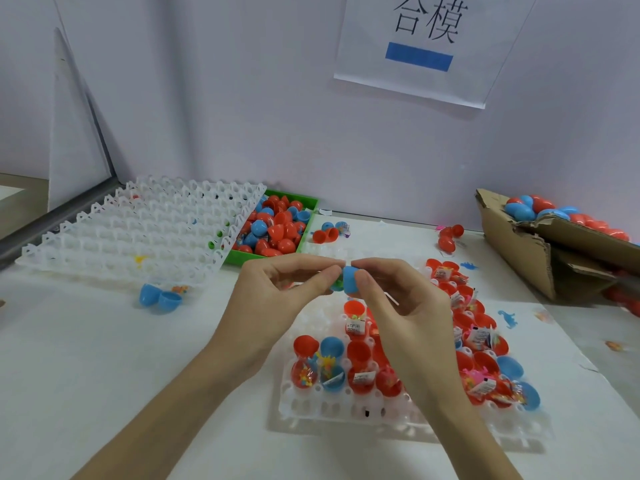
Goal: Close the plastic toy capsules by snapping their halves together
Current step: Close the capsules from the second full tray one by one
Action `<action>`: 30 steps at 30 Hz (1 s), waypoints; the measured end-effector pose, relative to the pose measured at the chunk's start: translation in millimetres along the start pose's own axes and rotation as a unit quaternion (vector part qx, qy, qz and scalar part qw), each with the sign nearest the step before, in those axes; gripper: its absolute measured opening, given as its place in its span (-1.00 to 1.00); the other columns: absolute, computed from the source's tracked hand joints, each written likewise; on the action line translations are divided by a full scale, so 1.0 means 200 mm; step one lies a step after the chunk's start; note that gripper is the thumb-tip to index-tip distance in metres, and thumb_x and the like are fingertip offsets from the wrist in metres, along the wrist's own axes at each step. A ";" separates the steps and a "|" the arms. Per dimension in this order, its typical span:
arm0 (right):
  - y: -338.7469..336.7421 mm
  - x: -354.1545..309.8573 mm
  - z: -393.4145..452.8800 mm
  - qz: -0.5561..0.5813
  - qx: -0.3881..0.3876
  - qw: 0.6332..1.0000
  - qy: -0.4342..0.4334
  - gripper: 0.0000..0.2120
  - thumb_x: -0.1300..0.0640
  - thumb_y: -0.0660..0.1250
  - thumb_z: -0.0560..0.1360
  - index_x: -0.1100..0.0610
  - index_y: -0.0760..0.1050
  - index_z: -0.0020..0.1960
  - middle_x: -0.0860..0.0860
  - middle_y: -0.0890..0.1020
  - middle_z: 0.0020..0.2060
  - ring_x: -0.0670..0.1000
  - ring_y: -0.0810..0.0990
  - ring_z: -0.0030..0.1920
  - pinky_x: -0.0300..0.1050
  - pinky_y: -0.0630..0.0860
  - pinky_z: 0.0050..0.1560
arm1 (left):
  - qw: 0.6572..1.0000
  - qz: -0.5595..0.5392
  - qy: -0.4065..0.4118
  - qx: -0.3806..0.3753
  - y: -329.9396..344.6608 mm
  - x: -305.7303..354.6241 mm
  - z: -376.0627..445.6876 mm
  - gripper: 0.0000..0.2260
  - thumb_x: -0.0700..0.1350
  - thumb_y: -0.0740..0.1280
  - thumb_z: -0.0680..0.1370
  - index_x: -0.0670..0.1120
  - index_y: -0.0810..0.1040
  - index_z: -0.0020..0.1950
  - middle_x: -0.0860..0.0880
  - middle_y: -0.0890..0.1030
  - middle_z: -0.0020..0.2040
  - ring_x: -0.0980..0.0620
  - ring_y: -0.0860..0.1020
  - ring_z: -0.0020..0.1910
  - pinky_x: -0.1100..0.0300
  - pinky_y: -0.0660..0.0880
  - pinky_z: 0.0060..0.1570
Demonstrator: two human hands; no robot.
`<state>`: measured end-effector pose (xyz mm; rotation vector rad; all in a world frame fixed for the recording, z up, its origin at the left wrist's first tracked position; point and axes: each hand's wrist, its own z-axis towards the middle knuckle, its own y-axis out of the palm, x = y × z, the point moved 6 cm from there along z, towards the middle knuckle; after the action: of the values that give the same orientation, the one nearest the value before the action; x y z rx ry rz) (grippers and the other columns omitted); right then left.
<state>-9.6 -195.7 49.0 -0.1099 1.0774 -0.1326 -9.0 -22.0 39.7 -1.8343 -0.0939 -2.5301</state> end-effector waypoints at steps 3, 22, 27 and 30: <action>0.01 0.00 0.00 0.005 0.005 1.000 0.008 -0.84 0.00 0.41 0.51 -0.05 0.66 0.07 -0.24 0.71 -0.07 -0.14 0.71 0.02 -0.37 0.60 -0.04 | 1.000 0.003 -0.002 -0.020 0.02 0.00 -0.01 -0.74 -0.03 0.49 0.48 0.07 0.75 0.16 0.10 0.76 0.04 0.12 0.71 0.10 0.36 0.59 0.06; 0.02 0.02 0.00 0.170 -0.057 0.976 0.123 -0.85 0.00 0.44 0.52 -0.01 0.63 0.06 -0.02 0.75 0.06 0.07 0.75 0.06 -0.18 0.66 0.04 | 0.990 0.065 0.123 -0.033 0.03 0.09 -0.02 -0.71 -0.26 0.50 0.52 -0.09 0.70 0.23 0.06 0.72 0.15 0.01 0.68 0.17 0.27 0.60 0.14; 0.07 0.04 -0.01 0.362 -0.108 0.899 0.220 -0.65 0.02 0.56 0.41 0.08 0.67 0.17 0.17 0.69 0.19 0.18 0.68 0.23 -0.16 0.62 0.11 | 0.969 0.168 0.182 -0.010 0.05 0.11 -0.06 -0.66 -0.06 0.42 0.59 0.08 0.62 0.37 0.09 0.59 0.33 0.00 0.48 0.44 0.15 0.47 0.38; 0.11 0.03 -0.02 0.419 -0.170 0.859 0.241 -0.48 -0.01 0.59 0.41 0.20 0.63 0.29 0.14 0.66 0.26 0.11 0.62 0.32 -0.16 0.58 0.20 | 0.964 0.162 0.200 -0.063 0.09 0.13 -0.08 -0.57 -0.08 0.49 0.54 -0.01 0.57 0.41 0.15 0.59 0.36 0.04 0.47 0.46 0.26 0.39 0.41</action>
<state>-9.4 -175.4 38.6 0.0910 1.5562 0.8670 -31.0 -40.7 59.9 -1.2044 0.3492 -2.6434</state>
